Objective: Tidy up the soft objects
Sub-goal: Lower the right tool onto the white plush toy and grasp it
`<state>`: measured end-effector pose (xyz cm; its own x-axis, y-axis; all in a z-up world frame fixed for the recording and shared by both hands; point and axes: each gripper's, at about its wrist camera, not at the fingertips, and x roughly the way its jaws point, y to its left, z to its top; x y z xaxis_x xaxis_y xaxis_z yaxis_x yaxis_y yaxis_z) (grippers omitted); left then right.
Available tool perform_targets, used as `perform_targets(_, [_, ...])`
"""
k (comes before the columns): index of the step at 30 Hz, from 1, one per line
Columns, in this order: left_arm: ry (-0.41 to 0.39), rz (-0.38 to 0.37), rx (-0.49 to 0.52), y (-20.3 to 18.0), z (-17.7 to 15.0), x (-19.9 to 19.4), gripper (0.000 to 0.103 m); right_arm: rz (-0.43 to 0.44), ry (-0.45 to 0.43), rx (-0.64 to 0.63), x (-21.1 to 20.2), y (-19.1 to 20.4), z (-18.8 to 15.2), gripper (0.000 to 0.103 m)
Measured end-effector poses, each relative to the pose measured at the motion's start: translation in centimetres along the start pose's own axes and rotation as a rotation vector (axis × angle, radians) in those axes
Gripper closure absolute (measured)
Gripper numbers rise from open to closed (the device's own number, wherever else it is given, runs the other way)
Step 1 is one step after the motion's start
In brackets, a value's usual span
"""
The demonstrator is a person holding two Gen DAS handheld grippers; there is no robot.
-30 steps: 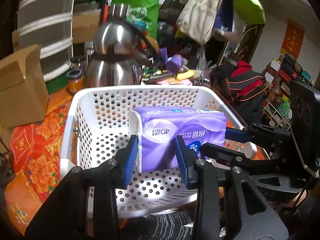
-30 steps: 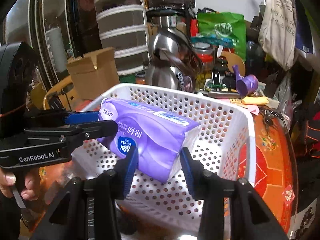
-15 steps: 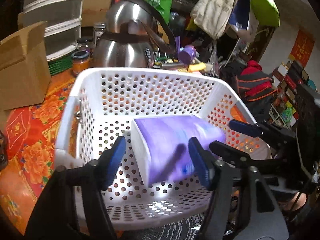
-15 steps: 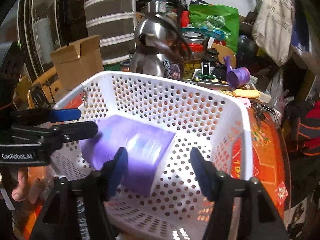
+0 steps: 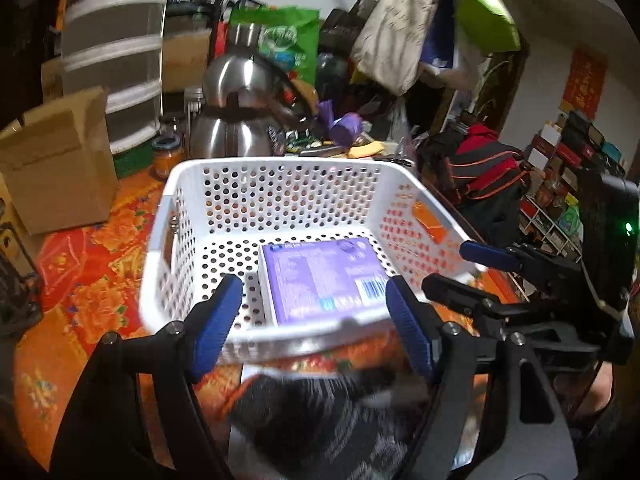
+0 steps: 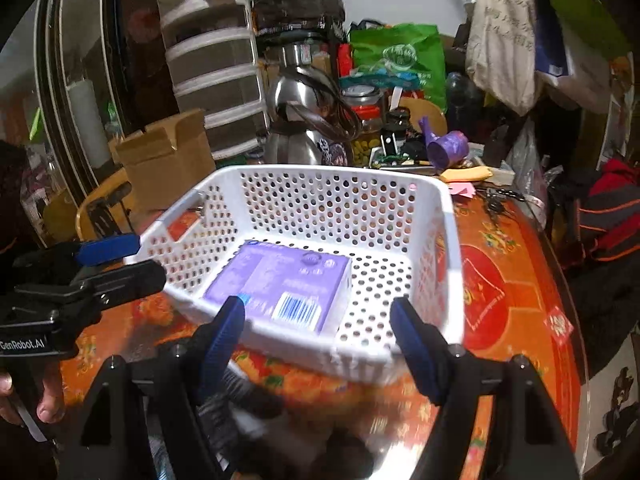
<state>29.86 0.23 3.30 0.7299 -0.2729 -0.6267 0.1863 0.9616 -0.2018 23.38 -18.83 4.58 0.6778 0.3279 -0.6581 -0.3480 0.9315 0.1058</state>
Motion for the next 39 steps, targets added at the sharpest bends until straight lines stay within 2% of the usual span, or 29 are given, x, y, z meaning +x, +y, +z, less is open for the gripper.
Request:
perform_targets(2, [-0.012,0.015,0.014,-0.6,-1.4,-2.2,0.03,-0.005,-0.016,0.006,-1.8,0.4,-1.4,0.028])
perform_targets(5, [-0.031,-0.009,0.018,-0.9,-3.9,-5.1,0.03,0.016,-0.05,0.025,-4.4,0.8,-4.2,0.024])
perform_targets(11, [-0.075,0.057,0.005,0.2,-10.8,-10.2,0.029,0.036,-0.084,0.04,-8.0,1.6,-12.0,0.021])
perform_targets(15, [-0.085,0.08,-0.059,2.7,-14.7,-12.2,0.029,-0.034,-0.112,0.042,-9.3,1.4,-16.2,0.021])
perform_targets(19, [-0.087,0.139,-0.073,4.8,-17.9,-13.1,0.029,-0.035,-0.131,0.089,-10.1,-0.5,-17.3,0.021])
perform_targets(23, [-0.058,0.131,-0.12,6.7,-19.4,-12.2,0.029,-0.011,-0.12,0.16,-9.8,-2.7,-17.5,0.021])
perform_targets(26, [-0.044,0.118,-0.139,6.7,-19.7,-11.3,0.029,0.008,-0.088,0.187,-9.1,-3.4,-17.8,0.021])
perform_targets(30, [-0.029,0.095,-0.096,3.7,-19.5,-9.7,0.029,0.003,-0.09,0.166,-8.8,-2.9,-17.6,0.024])
perform_targets(32, [-0.028,0.062,-0.073,1.1,-19.3,-9.0,0.029,0.005,-0.092,0.157,-8.7,-2.7,-17.2,0.03])
perform_targets(34, [-0.032,0.026,-0.037,-1.9,-19.0,-8.5,0.029,0.006,-0.091,0.155,-8.6,-2.9,-16.8,0.043])
perform_targets(36, [-0.034,0.012,-0.002,-4.3,-18.7,-8.0,0.029,0.025,-0.085,0.161,-8.4,-3.3,-16.5,0.048])
perform_targets(39, [-0.03,-0.015,0.04,-7.9,-17.9,-6.9,0.029,0.042,-0.082,0.164,-8.2,-3.5,-16.3,0.05])
